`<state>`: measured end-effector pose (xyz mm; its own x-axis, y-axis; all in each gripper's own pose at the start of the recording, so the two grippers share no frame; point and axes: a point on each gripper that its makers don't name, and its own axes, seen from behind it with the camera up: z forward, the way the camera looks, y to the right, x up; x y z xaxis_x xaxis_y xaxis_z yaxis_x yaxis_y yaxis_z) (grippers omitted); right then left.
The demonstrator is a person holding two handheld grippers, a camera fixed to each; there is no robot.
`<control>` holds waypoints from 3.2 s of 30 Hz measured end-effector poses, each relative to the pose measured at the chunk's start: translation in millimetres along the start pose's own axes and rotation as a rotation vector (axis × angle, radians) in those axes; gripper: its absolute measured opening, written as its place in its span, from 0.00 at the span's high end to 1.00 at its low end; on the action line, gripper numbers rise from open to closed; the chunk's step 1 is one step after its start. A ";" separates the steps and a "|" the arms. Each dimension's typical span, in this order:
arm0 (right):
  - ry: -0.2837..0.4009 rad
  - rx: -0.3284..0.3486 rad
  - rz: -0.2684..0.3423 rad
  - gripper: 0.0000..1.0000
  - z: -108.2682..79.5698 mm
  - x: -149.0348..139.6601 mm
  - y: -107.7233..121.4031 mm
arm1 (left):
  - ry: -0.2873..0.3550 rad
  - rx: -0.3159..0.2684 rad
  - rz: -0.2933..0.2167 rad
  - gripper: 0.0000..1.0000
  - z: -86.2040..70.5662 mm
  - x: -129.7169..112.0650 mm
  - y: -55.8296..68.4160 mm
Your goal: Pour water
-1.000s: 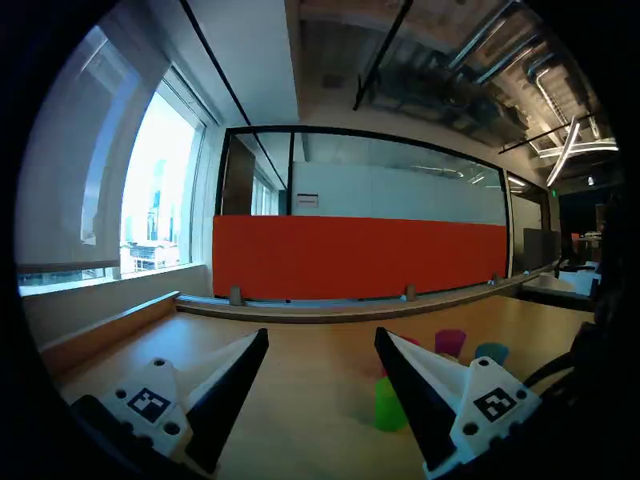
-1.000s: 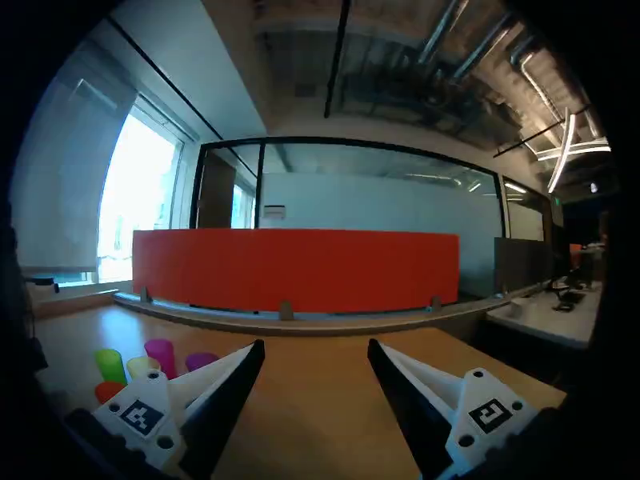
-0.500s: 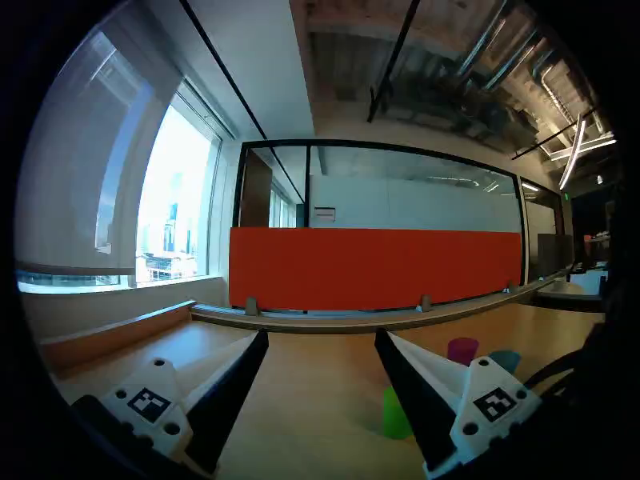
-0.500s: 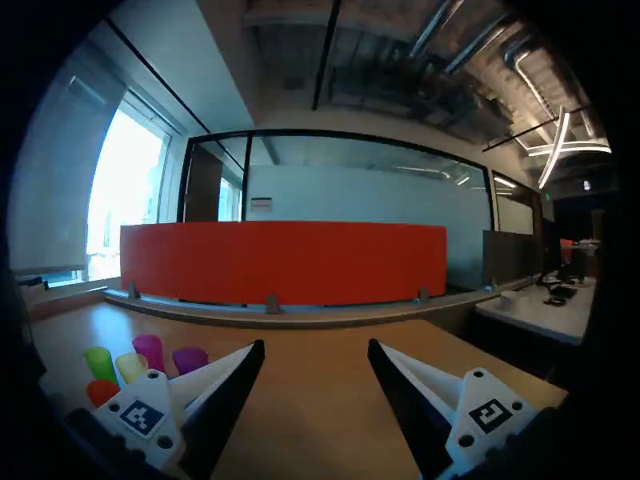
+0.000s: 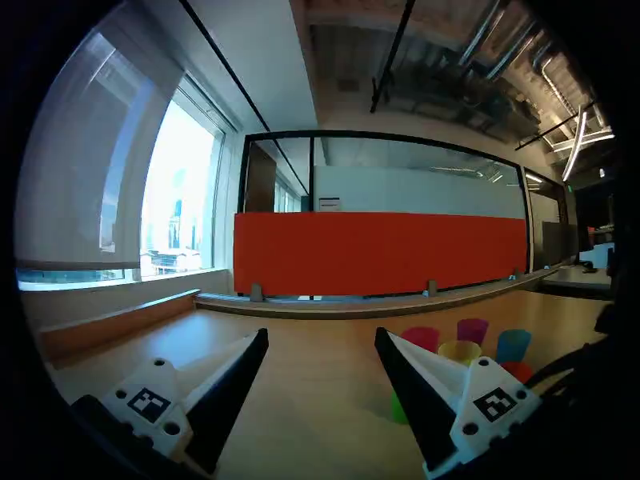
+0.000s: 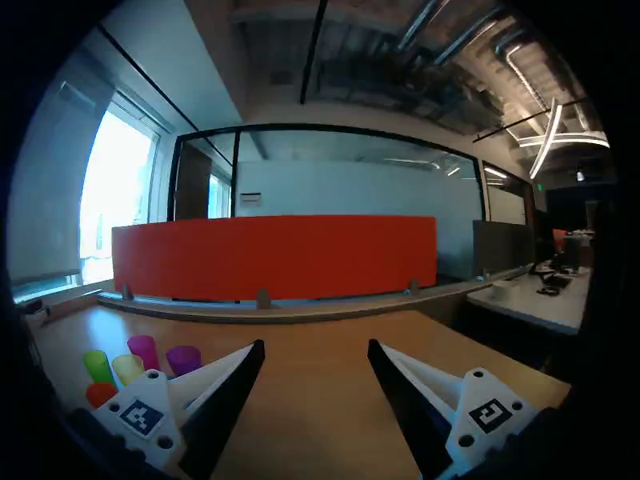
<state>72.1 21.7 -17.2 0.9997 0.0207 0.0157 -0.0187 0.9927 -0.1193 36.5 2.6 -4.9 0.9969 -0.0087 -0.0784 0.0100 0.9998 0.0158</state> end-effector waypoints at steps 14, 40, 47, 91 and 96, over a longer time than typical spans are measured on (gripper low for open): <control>-0.008 -0.001 -0.010 0.00 2.4 -1.9 -3.5 | -0.039 0.004 0.002 0.01 0.7 -24.0 -9.5; 0.005 0.016 -0.006 0.00 -3.7 2.4 -5.1 | -0.078 0.002 0.009 0.01 3.4 -37.1 -7.3; 0.020 0.034 0.001 0.00 -8.7 0.7 -7.1 | -0.079 0.000 0.010 0.01 3.8 -36.9 -6.8; 0.064 0.115 -0.007 0.00 8.6 -37.5 -31.7 | -0.079 0.000 0.010 0.01 2.9 -37.2 -6.5; 0.058 0.118 -0.009 0.00 11.8 -47.6 -28.2 | -0.079 0.000 0.010 0.01 3.2 -37.2 -6.8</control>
<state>24.9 -5.9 -2.8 0.9991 0.0082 -0.0413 -0.0083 1.0000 -0.0018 -0.4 -4.0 1.1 1.0000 0.0001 0.0003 -0.0001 0.9999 0.0160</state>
